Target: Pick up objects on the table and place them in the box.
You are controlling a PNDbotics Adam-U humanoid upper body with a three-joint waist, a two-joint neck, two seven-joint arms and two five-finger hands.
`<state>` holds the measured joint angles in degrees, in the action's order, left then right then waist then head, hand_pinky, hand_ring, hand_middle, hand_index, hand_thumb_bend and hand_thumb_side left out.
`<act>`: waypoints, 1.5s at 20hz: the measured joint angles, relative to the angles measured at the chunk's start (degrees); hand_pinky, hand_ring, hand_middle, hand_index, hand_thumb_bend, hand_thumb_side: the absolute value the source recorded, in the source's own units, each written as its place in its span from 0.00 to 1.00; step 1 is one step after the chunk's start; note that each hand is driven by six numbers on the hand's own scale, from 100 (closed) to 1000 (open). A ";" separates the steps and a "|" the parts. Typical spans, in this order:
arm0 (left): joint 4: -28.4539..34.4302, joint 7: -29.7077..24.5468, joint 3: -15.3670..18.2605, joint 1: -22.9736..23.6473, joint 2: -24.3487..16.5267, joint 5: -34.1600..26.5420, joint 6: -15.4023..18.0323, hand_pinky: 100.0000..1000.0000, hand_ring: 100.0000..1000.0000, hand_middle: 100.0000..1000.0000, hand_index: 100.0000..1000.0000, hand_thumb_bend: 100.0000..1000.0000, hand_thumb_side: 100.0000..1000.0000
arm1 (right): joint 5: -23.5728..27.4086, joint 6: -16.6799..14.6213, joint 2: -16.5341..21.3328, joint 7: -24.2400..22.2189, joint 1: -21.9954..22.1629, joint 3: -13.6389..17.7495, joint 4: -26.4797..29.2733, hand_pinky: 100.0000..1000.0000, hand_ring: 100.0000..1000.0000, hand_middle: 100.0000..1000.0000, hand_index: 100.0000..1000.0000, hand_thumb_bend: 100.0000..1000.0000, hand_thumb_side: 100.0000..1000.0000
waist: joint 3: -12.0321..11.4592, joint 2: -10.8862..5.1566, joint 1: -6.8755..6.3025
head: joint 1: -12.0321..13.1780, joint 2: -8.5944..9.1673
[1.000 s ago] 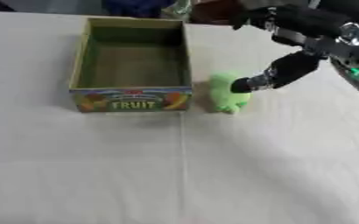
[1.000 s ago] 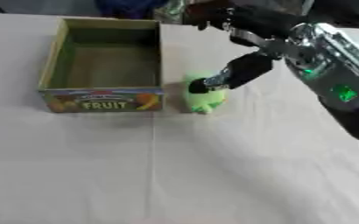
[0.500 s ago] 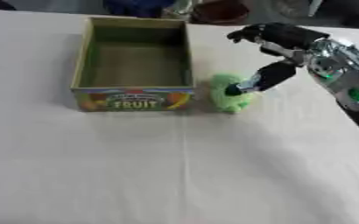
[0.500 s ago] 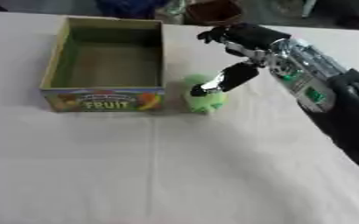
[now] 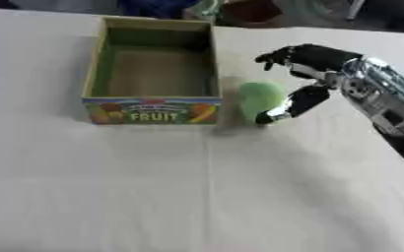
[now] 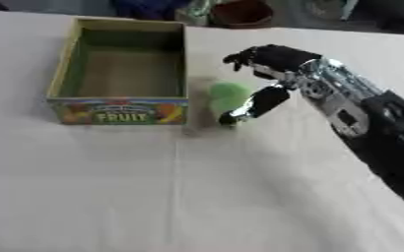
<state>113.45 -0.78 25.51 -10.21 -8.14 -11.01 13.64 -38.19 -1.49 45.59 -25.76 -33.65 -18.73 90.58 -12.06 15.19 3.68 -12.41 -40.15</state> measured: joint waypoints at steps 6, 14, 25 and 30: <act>0.00 0.05 0.00 -0.35 0.00 0.00 -0.05 0.37 0.37 0.40 0.54 0.00 0.75 | -2.49 0.31 -0.53 0.23 0.88 -0.02 -0.85 0.86 0.92 0.77 0.99 0.73 0.76 | -0.17 0.06 0.01 | 0.16 0.03; 0.00 -0.10 -0.01 -0.41 0.00 0.00 -0.15 0.37 0.37 0.40 0.54 0.00 0.75 | -6.96 -0.57 -3.45 2.71 0.77 -0.56 -5.34 0.86 0.92 0.78 0.99 0.71 0.76 | -0.64 0.68 0.02 | 0.13 0.40; 0.00 -0.42 -0.04 -0.44 0.03 0.05 -0.28 0.38 0.37 0.40 0.54 0.00 0.75 | -9.01 -1.83 -4.65 5.77 0.45 -1.07 -6.78 0.81 0.87 0.56 0.82 0.39 0.74 | -0.64 0.87 0.35 | 0.20 0.42; 0.00 -0.47 -0.06 -0.46 0.03 0.17 -0.32 0.38 0.37 0.40 0.54 0.00 0.75 | -7.65 -1.32 -4.43 6.51 0.92 -1.26 -5.04 0.79 0.86 0.52 0.79 0.13 0.71 | -0.58 0.88 0.36 | 0.23 0.42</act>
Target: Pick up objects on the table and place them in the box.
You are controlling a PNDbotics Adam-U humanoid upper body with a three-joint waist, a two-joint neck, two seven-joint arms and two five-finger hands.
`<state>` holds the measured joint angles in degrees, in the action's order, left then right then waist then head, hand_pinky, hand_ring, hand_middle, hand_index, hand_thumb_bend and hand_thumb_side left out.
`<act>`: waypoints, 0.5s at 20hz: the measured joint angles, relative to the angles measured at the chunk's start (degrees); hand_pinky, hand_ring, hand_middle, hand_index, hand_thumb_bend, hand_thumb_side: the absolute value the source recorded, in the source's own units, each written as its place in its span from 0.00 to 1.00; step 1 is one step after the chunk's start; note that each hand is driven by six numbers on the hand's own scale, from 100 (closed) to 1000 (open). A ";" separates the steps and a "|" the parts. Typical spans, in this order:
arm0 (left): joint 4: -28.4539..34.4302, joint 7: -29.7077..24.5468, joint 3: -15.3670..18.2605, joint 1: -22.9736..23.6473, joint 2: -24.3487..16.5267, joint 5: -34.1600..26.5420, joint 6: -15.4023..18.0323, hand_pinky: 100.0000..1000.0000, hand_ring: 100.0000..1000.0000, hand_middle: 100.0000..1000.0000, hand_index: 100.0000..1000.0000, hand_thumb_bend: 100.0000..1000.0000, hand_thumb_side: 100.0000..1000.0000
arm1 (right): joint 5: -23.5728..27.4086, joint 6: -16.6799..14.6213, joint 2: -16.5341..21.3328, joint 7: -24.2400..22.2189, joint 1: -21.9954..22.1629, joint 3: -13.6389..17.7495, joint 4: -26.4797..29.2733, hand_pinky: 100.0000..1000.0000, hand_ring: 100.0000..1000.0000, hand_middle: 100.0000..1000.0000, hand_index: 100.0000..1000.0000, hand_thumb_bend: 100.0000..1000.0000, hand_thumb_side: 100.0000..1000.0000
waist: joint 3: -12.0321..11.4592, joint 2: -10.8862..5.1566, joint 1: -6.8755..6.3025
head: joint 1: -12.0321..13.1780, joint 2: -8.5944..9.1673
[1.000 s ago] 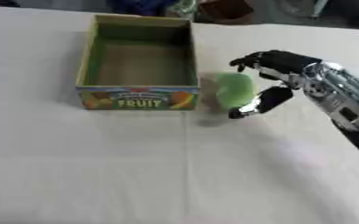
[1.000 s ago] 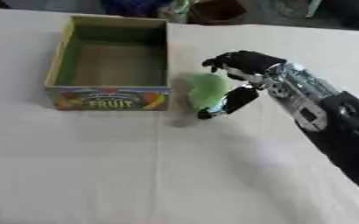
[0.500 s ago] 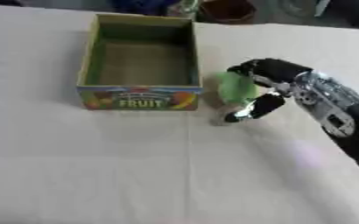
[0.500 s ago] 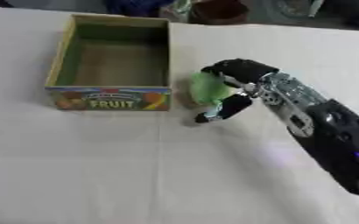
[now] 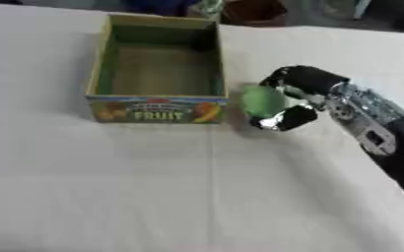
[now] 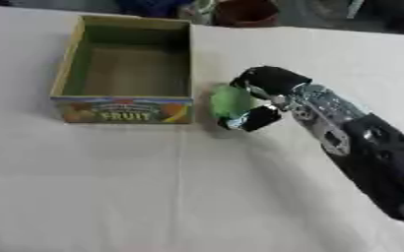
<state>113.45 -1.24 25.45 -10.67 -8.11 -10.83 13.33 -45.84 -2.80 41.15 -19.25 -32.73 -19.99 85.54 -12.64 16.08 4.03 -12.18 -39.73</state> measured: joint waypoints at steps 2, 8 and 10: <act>0.00 -0.01 -0.02 0.00 0.00 0.02 0.00 0.38 0.37 0.40 0.54 0.00 0.75 | 0.48 0.26 0.04 0.27 0.04 -0.09 0.43 0.78 0.84 0.52 0.78 0.04 0.68 | 0.00 0.00 0.00 | 0.01 0.00; 0.00 -0.02 -0.07 -0.01 0.00 0.06 -0.01 0.38 0.37 0.40 0.54 0.00 0.75 | 1.08 0.08 0.77 1.70 0.49 -0.13 1.71 0.73 0.77 0.47 0.73 0.00 0.43 | 0.21 0.00 0.01 | 0.07 0.00; 0.00 -0.03 -0.08 -0.02 0.00 0.06 -0.02 0.38 0.37 0.40 0.54 0.00 0.75 | 0.99 -0.36 1.03 2.79 0.49 -0.07 2.21 0.70 0.73 0.44 0.69 0.00 0.42 | 0.21 -0.01 0.01 | 0.10 0.00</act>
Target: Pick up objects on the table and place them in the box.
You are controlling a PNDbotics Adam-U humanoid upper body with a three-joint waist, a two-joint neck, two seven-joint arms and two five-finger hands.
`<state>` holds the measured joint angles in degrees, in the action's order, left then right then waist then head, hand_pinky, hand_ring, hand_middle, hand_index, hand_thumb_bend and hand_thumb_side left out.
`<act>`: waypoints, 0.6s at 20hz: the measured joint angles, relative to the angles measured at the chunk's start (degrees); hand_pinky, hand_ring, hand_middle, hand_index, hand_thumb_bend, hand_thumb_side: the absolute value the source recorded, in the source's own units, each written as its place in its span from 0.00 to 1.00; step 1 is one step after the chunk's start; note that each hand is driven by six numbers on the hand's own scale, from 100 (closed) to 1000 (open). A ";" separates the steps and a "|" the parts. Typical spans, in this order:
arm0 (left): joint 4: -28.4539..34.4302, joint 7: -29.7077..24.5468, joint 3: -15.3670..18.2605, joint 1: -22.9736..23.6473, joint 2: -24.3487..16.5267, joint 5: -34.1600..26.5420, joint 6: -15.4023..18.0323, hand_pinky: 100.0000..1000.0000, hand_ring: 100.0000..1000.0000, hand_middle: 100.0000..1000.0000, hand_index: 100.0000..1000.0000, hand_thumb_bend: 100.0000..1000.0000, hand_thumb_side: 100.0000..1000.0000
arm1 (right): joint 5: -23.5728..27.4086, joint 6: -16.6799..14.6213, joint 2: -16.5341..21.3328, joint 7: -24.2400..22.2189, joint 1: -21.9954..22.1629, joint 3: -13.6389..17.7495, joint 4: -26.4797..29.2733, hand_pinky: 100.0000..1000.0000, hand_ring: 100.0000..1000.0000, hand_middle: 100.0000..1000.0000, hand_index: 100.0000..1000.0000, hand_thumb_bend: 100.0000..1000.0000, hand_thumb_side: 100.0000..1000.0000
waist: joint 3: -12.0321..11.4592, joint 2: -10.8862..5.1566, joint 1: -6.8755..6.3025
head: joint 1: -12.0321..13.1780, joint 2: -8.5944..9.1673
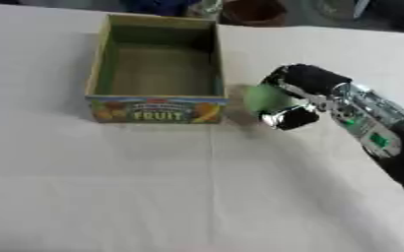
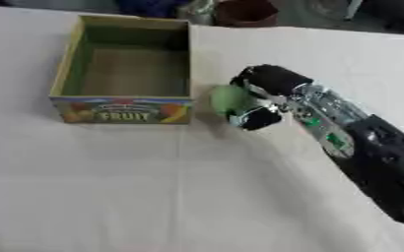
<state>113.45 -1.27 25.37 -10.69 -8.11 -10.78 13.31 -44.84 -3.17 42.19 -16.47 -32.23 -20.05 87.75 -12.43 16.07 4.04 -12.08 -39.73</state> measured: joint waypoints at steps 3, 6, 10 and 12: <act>0.00 -0.01 0.00 0.00 0.00 0.00 -0.02 0.38 0.37 0.40 0.54 0.00 0.75 | -0.05 -0.06 0.06 2.35 0.00 0.33 0.30 0.67 0.69 0.41 0.63 0.00 0.44 | 0.01 -0.03 0.00 | 0.07 0.01; 0.00 -0.02 -0.01 0.00 0.00 0.00 -0.04 0.38 0.37 0.40 0.54 0.00 0.75 | -0.24 0.38 0.59 5.90 0.00 0.72 1.02 0.65 0.66 0.38 0.59 0.00 0.44 | 0.13 -0.14 -0.01 | 0.11 0.03; 0.00 -0.04 -0.02 0.00 0.00 0.00 -0.06 0.37 0.37 0.40 0.54 0.00 0.75 | 0.12 1.41 1.23 10.39 0.00 1.23 2.42 0.62 0.64 0.35 0.56 0.00 0.46 | 0.16 -0.17 -0.03 | 0.12 0.04; 0.00 -0.04 -0.02 0.00 0.00 0.00 -0.06 0.37 0.37 0.40 0.54 0.00 0.75 | 0.78 1.85 1.95 12.09 -0.11 1.59 3.59 0.61 0.62 0.34 0.55 0.00 0.47 | 0.15 -0.17 -0.05 | 0.10 0.04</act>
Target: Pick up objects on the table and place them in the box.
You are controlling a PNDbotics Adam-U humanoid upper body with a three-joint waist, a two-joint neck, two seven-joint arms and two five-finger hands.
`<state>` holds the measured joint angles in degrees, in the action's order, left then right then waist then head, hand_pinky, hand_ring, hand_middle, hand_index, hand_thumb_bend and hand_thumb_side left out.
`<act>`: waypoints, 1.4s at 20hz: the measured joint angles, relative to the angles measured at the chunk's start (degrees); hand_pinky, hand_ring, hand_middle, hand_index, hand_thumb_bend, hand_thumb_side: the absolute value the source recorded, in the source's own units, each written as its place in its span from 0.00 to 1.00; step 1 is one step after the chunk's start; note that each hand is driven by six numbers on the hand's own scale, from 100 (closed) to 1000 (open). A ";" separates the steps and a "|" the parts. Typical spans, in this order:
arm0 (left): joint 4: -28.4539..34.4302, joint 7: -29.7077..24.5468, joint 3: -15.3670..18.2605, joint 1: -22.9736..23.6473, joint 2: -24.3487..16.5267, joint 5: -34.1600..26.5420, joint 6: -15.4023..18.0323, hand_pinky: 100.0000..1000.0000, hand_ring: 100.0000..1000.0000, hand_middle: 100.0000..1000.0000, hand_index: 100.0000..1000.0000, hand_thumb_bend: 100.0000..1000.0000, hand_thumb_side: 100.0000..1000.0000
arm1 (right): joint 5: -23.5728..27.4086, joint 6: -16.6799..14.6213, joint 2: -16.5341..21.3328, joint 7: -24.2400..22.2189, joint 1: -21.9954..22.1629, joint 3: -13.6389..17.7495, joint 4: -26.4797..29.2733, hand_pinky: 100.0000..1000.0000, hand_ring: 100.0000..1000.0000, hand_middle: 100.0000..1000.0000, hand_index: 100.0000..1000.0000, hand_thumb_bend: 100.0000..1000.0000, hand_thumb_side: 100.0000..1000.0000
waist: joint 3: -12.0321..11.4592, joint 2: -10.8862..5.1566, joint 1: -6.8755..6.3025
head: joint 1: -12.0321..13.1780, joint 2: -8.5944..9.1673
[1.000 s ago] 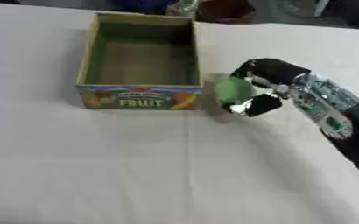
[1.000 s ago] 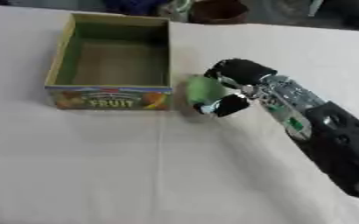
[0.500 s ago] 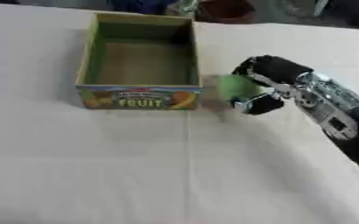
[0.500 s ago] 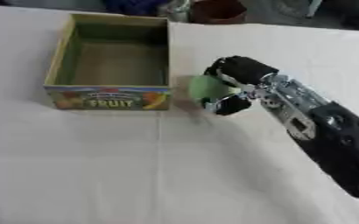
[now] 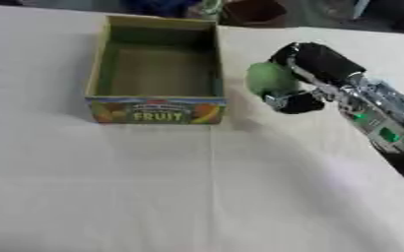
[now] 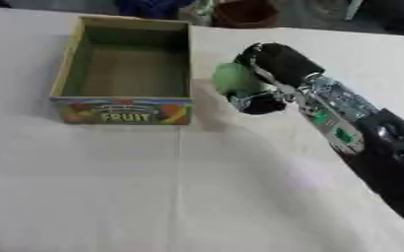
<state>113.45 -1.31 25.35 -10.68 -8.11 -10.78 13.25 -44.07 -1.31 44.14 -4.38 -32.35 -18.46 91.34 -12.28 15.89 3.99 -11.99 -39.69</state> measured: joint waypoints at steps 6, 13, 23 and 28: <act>0.00 -0.03 -0.01 0.12 -0.01 0.01 0.24 0.38 0.37 0.40 0.54 0.00 0.75 | 3.42 1.13 2.33 4.51 -2.75 1.45 5.45 0.63 0.63 0.33 0.55 0.00 0.45 | -0.19 0.01 0.01 | -0.78 0.40; 0.00 -0.27 -0.15 0.23 -0.06 0.16 0.76 0.38 0.36 0.40 0.54 0.00 0.74 | 11.16 2.09 2.69 5.57 -7.99 2.22 9.10 0.62 0.63 0.33 0.55 0.00 0.46 | -1.06 0.48 0.20 | -2.28 1.60; 0.00 -0.82 -0.82 -0.14 -0.52 -0.25 1.24 0.38 0.36 0.40 0.54 0.00 0.74 | 14.39 1.88 -1.53 6.05 -18.87 0.66 4.61 0.61 0.61 0.31 0.55 0.00 0.45 | -3.81 0.83 0.96 | -5.42 1.97; 0.00 -1.17 -1.26 -1.19 -0.56 -0.68 1.39 0.38 0.36 0.40 0.54 0.00 0.74 | 12.82 1.20 -6.38 7.75 -22.99 -0.01 -2.62 0.61 0.61 0.31 0.55 0.00 0.45 | -5.99 1.59 1.60 | -7.57 1.97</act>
<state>113.45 -2.48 24.09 -11.87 -8.67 -11.45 14.64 -31.25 -0.11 37.76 3.37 -55.34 -18.47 88.73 -18.27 17.48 5.59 -19.56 -37.72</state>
